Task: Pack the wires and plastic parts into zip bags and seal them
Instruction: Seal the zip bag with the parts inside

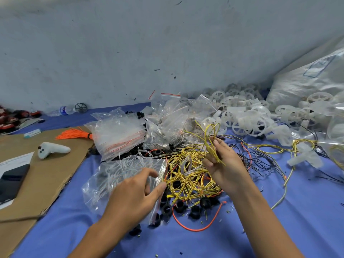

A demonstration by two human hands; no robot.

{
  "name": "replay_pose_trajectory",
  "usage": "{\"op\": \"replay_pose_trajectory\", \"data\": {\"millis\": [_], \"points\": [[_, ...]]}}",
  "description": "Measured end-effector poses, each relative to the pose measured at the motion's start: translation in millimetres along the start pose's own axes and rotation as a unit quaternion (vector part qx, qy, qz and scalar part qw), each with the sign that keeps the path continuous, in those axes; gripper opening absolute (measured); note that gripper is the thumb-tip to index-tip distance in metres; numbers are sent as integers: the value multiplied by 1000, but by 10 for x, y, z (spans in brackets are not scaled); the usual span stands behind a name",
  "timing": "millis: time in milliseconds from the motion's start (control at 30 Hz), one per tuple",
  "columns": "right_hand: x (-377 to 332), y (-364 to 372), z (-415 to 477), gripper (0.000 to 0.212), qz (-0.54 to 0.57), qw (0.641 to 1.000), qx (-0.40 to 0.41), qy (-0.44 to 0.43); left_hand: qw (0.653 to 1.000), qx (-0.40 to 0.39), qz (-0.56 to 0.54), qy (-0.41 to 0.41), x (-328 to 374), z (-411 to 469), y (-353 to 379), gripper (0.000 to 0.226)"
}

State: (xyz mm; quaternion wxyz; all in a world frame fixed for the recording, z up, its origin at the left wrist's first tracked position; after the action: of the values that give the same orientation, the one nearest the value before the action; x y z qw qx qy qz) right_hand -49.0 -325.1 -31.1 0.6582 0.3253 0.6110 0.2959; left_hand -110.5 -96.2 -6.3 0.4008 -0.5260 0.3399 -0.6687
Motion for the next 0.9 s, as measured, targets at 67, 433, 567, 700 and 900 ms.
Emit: {"op": "replay_pose_trajectory", "data": {"millis": [67, 433, 567, 700, 900], "points": [[51, 24, -1, 20, 24, 999, -9, 18, 997, -26, -69, 3, 123, 34, 80, 52], [27, 38, -5, 14, 120, 988, -79, 52, 997, -53, -21, 54, 611, 524, 491, 31], [-118, -92, 62, 26, 170, 983, -57, 40, 997, -48, -47, 29, 407, 684, 398, 26], [-174, -163, 87, 35, 223, 974, -33, 32, 998, -53, 16, 25, 266, 728, 335, 22], [-336, -348, 105, 22, 163, 986, 24, -16, 993, -93, -68, -14, 228, 647, 197, 59]]}}
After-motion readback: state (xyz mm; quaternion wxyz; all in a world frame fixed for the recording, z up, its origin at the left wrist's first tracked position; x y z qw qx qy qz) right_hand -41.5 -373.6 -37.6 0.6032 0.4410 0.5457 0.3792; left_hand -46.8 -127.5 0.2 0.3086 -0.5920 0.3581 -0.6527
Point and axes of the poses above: each hand's wrist, its own z-axis towards the middle knuckle, its own y-axis out of the palm, x = y × z, the point moved 6 cm from there along z, towards the middle knuckle, and after that the axes turned 8 degrees about -y, right-handed, at the moved point
